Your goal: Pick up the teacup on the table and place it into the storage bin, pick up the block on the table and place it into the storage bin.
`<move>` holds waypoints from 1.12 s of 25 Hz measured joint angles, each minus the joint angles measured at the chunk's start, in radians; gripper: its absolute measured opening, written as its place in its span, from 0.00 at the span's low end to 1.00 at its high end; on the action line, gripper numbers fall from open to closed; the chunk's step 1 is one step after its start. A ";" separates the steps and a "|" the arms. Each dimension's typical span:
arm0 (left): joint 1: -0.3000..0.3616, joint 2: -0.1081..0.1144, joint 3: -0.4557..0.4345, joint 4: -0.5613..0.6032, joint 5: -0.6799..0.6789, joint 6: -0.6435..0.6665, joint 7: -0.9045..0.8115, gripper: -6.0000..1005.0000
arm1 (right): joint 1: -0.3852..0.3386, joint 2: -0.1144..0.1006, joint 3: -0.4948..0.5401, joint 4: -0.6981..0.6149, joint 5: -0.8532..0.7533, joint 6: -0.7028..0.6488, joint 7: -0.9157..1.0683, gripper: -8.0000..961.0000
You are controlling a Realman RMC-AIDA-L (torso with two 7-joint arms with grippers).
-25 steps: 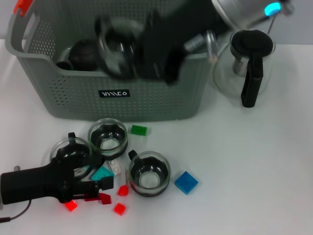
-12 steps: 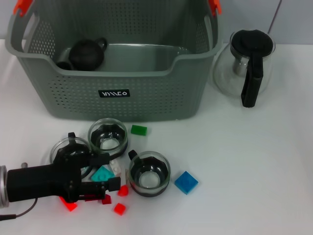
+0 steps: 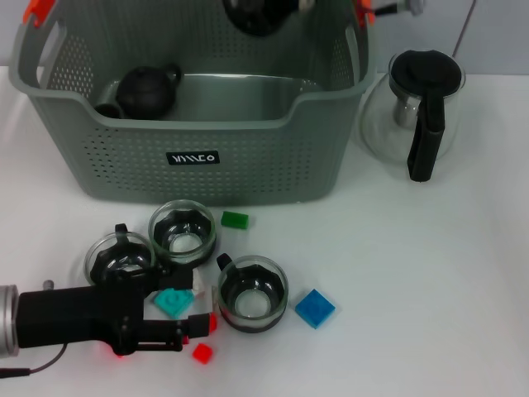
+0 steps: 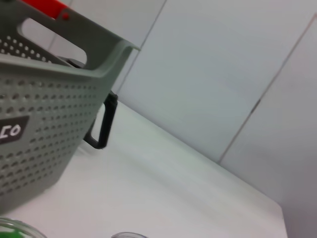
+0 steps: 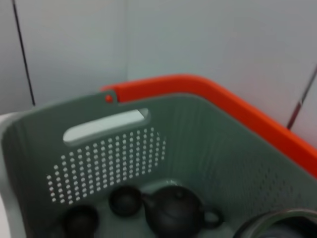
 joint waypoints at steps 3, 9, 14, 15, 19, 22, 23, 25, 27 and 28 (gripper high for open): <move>-0.002 -0.001 0.011 0.000 0.000 0.000 0.004 0.90 | -0.010 0.014 -0.001 0.046 0.001 0.051 -0.009 0.07; -0.007 -0.003 0.019 0.004 0.000 -0.002 0.012 0.90 | -0.014 0.021 0.003 0.102 0.000 0.090 0.000 0.07; -0.008 -0.006 0.020 0.005 0.000 -0.005 0.013 0.90 | -0.022 0.018 0.005 0.120 -0.002 0.098 0.013 0.07; -0.008 -0.006 0.020 0.006 0.000 -0.006 0.013 0.90 | -0.025 0.018 0.004 0.123 -0.003 0.103 0.013 0.07; -0.008 -0.006 0.020 0.007 0.000 -0.008 0.015 0.90 | -0.033 0.014 -0.001 0.130 -0.003 0.120 0.013 0.07; -0.008 -0.007 0.020 0.007 0.000 -0.010 0.015 0.90 | -0.036 0.014 -0.003 0.133 -0.005 0.120 0.013 0.07; -0.008 -0.007 0.021 0.007 0.000 -0.010 0.015 0.90 | -0.037 0.014 -0.003 0.134 -0.005 0.120 0.013 0.07; -0.008 -0.008 0.021 0.007 0.000 -0.010 0.015 0.90 | -0.038 0.014 -0.005 0.134 -0.005 0.120 0.012 0.08; -0.008 -0.009 0.021 0.007 0.000 -0.010 0.015 0.90 | -0.040 0.014 -0.007 0.134 -0.005 0.120 0.011 0.09; -0.008 -0.009 0.021 0.007 0.000 -0.010 0.015 0.90 | -0.040 0.015 -0.009 0.134 -0.005 0.120 0.011 0.09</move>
